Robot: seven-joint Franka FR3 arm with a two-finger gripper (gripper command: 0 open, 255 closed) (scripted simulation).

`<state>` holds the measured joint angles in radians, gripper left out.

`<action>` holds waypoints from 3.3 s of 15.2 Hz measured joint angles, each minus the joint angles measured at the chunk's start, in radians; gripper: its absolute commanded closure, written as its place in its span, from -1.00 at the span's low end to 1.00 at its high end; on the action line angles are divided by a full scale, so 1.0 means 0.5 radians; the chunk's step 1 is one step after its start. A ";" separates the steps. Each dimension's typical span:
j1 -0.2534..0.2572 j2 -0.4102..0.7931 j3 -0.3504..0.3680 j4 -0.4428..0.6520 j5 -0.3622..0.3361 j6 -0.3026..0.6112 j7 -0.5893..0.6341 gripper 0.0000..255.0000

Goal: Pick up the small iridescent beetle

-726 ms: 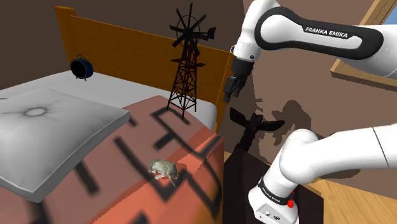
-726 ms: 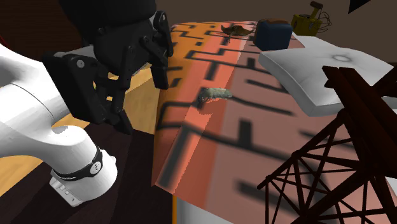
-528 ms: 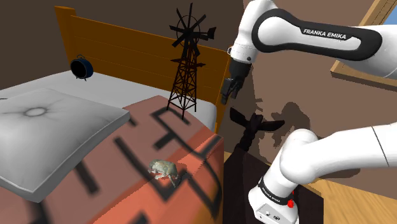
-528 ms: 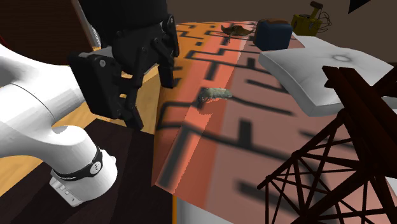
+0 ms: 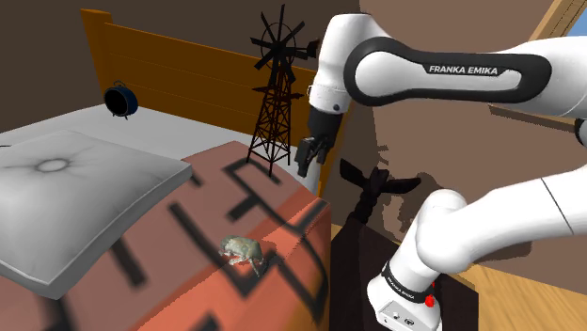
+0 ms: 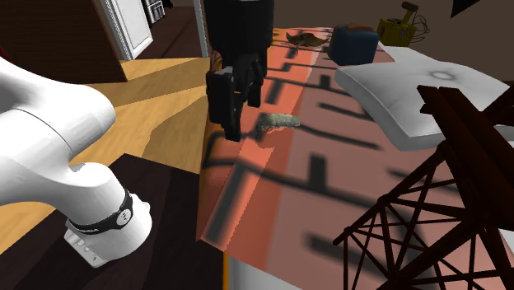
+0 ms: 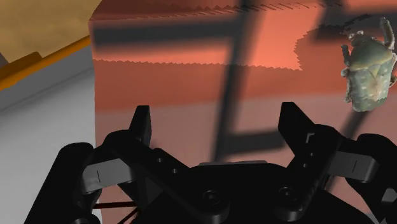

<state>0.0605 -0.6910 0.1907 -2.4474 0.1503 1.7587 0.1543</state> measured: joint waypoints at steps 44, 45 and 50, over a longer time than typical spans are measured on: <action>0.111 1.053 0.847 0.423 -0.142 0.593 0.920 1.00; 0.111 1.040 0.843 0.440 -0.137 0.566 0.914 1.00; 0.111 0.988 0.823 0.536 -0.114 0.424 0.891 1.00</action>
<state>0.1161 -0.1971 0.6024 -2.1792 0.0932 1.9710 0.5996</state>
